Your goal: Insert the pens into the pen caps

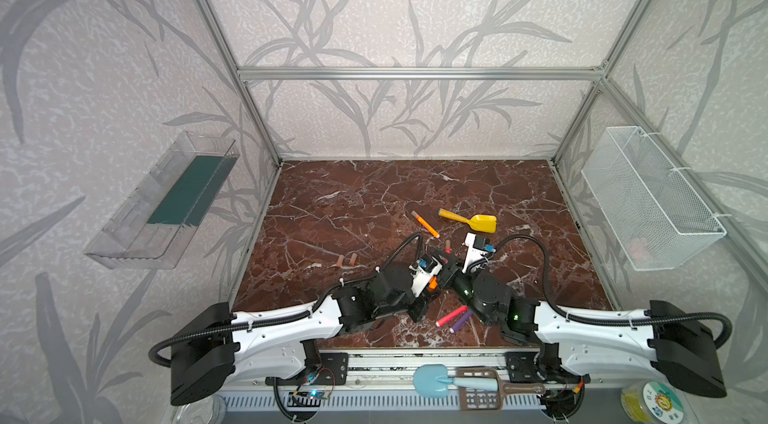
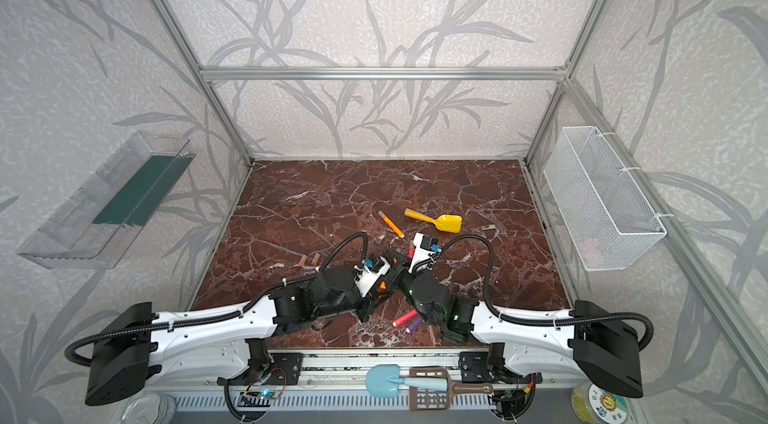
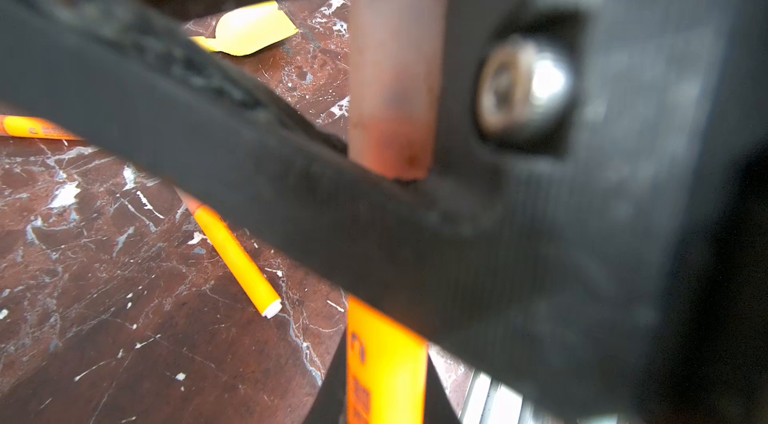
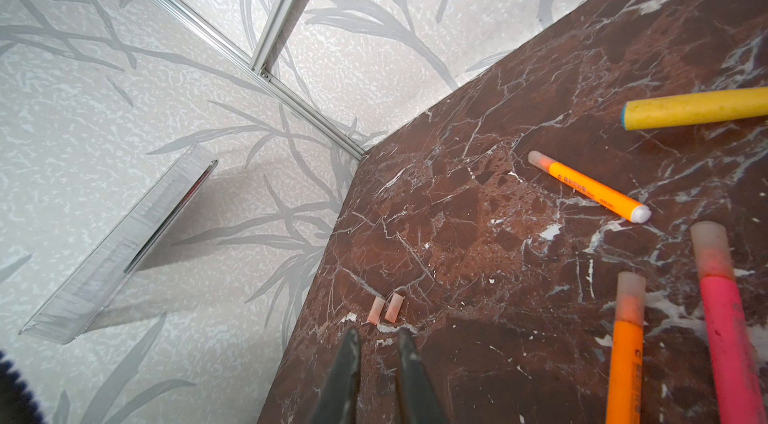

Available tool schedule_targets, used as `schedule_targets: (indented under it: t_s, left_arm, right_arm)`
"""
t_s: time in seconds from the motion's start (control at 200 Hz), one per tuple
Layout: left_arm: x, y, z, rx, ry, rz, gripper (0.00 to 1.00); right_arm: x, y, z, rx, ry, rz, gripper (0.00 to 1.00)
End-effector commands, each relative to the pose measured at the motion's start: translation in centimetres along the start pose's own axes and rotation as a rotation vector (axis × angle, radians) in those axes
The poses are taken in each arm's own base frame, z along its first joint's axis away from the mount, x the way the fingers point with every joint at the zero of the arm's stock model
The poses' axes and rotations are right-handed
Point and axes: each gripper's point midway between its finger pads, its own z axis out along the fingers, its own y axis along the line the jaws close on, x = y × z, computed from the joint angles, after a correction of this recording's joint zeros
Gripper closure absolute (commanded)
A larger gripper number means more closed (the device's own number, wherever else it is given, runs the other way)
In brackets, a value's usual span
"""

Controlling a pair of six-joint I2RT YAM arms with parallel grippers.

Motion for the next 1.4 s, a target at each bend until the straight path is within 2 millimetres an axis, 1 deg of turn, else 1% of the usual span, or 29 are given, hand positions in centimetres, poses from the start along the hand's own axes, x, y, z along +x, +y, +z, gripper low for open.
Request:
schedule_targets:
  t_s: [0.0,0.075,0.17,0.305,0.435,0.595,0.795,0.87,0.93,1.09,1.165,1.25,1.394]
  left_arm:
    - [-11.9,6.2,-4.5,-0.288,-0.465,-0.181,1.0]
    - [-11.5,5.3,-4.1,-0.232,-0.438,-0.179,1.0]
    - [-10.7,3.7,-3.4,-0.133,-0.389,-0.172,1.0]
    - [-9.3,1.6,-2.5,-0.012,-0.322,-0.174,1.0]
    - [-8.2,0.2,-2.0,0.046,-0.292,-0.16,1.0]
    - [-7.0,-1.2,-1.6,0.059,-0.254,-0.122,1.0]
    - [-6.3,-2.8,-1.6,0.071,-0.259,-0.079,1.0]
    - [-6.0,-3.2,-1.6,0.072,-0.269,-0.071,1.0]
    - [-5.9,-3.2,-1.5,0.062,-0.269,-0.07,1.0]
    - [-5.3,-3.0,-0.9,0.041,-0.254,-0.067,1.0]
    - [-5.1,-3.1,-0.6,0.04,-0.25,-0.067,1.0]
    - [-5.0,-3.1,-0.2,0.04,-0.247,-0.067,1.0]
    - [-4.8,-3.1,0.1,0.03,-0.242,-0.068,1.0]
  right_arm:
    - [8.3,0.3,-2.8,-0.091,0.33,-0.085,1.0]
    - [7.8,0.7,-2.9,-0.121,0.308,-0.099,1.0]
    - [7.1,1.3,-3.1,-0.139,0.289,-0.131,1.0]
    - [6.0,1.5,-3.3,-0.131,0.262,-0.162,1.0]
    - [4.6,1.4,-3.6,-0.105,0.228,-0.184,1.0]
    - [2.7,1.2,-4.3,-0.073,0.18,-0.218,0.86]
    - [0.5,0.5,-5.1,-0.05,0.102,-0.243,0.71]
    - [-0.2,0.6,-5.3,-0.06,0.089,-0.253,0.63]
    - [-0.6,0.5,-5.6,-0.06,0.081,-0.26,0.59]
    - [-1.9,0.1,-6.5,-0.076,0.04,-0.258,0.56]
    - [-2.6,0.1,-7.1,-0.098,0.018,-0.253,0.52]
    - [-2.9,0.7,-7.7,-0.147,0.003,-0.254,0.48]
    - [-3.2,1.5,-8.3,-0.206,-0.004,-0.235,0.45]
